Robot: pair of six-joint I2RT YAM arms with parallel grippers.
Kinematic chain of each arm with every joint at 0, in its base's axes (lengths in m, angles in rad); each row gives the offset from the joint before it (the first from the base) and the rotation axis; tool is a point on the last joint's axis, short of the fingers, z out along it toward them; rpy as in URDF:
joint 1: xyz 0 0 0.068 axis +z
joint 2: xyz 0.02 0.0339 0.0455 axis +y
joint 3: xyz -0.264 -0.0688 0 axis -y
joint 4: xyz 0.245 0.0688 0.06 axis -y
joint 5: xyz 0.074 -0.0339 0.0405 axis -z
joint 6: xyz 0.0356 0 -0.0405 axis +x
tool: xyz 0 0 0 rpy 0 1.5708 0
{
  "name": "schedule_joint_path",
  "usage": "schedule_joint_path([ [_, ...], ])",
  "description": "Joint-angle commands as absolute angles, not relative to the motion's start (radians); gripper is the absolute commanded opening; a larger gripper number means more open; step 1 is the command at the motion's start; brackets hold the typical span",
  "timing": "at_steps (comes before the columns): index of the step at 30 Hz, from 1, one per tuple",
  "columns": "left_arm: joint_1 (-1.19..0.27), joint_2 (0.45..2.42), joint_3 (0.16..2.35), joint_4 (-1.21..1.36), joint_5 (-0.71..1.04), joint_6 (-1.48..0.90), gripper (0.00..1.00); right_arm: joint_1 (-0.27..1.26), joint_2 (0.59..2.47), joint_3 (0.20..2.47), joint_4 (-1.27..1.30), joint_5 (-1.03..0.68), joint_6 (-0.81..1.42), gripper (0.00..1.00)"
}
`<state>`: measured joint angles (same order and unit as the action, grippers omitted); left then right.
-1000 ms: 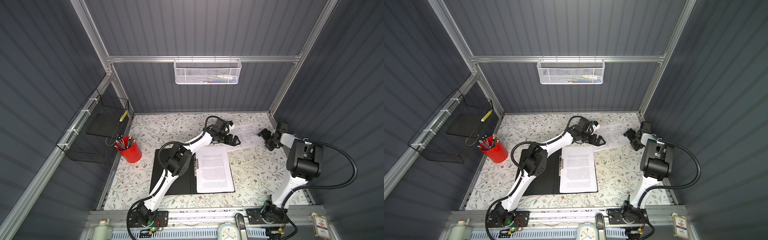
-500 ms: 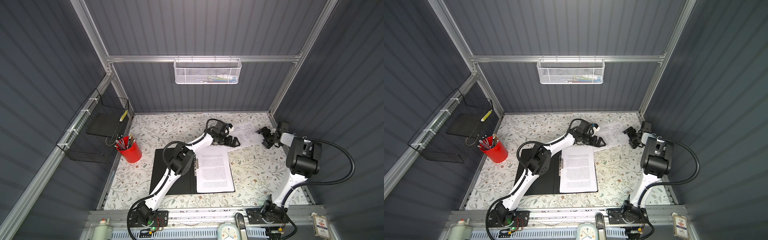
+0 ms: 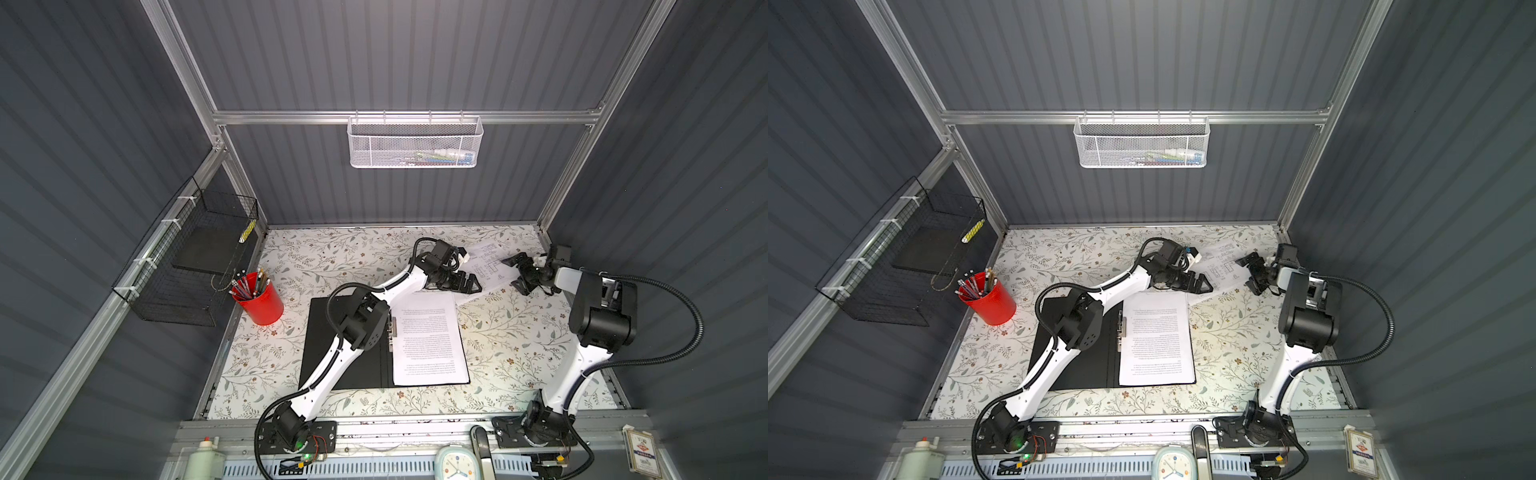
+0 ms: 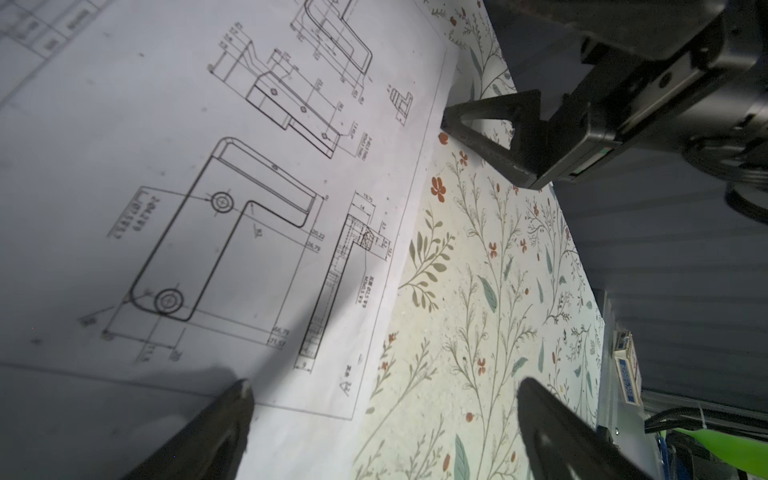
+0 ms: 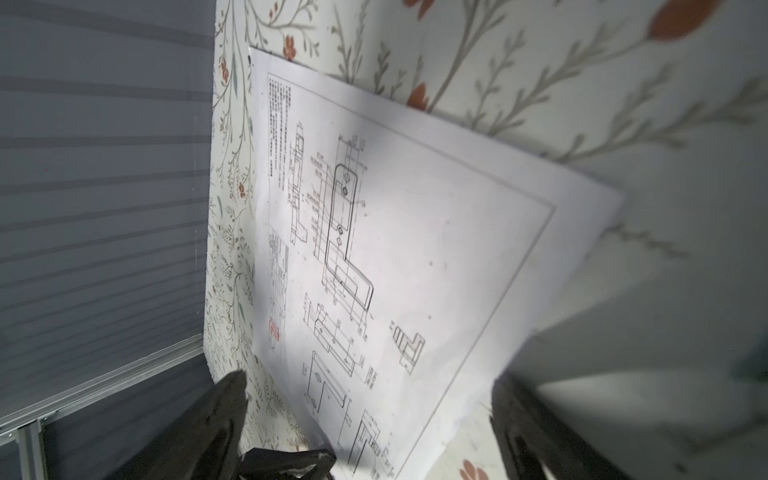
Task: Put the files into the folder
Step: 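Pinch a technical-drawing sheet with the right gripper while the left gripper holds it down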
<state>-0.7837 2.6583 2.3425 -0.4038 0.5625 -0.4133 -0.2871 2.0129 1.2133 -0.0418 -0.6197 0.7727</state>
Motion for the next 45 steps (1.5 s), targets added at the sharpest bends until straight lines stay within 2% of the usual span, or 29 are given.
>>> schedule_joint_path([
  [1, -0.786, 2.696, 2.358, -0.467, 0.583, -0.422, 1.0, -0.253, 2.027, 1.156, -0.046, -0.653, 0.807, 0.92],
  [15, -0.785, 2.689, 2.347, -0.466, 0.599, -0.407, 1.0, -0.165, 2.003, 1.071, 0.128, -0.752, 0.901, 0.87],
  [24, -0.785, 2.676, 2.319, -0.451, 0.61, -0.407, 1.0, -0.113, 2.003, 1.012, 0.321, -0.764, 0.974, 0.76],
  [31, -0.785, 2.673, 2.307, -0.448, 0.615, -0.4, 1.0, -0.091, 2.018, 0.975, 0.502, -0.794, 1.053, 0.72],
  [34, -0.784, 2.666, 2.293, -0.444, 0.617, -0.396, 1.0, -0.089, 2.019, 0.977, 0.51, -0.784, 1.055, 0.68],
  [37, -0.784, 2.655, 2.277, -0.443, 0.618, -0.392, 1.0, -0.093, 2.007, 0.969, 0.513, -0.756, 1.04, 0.71],
  [45, -0.779, 2.64, 2.245, -0.437, 0.624, -0.384, 1.0, -0.088, 2.083, 1.091, 0.49, -0.838, 1.026, 0.73],
])
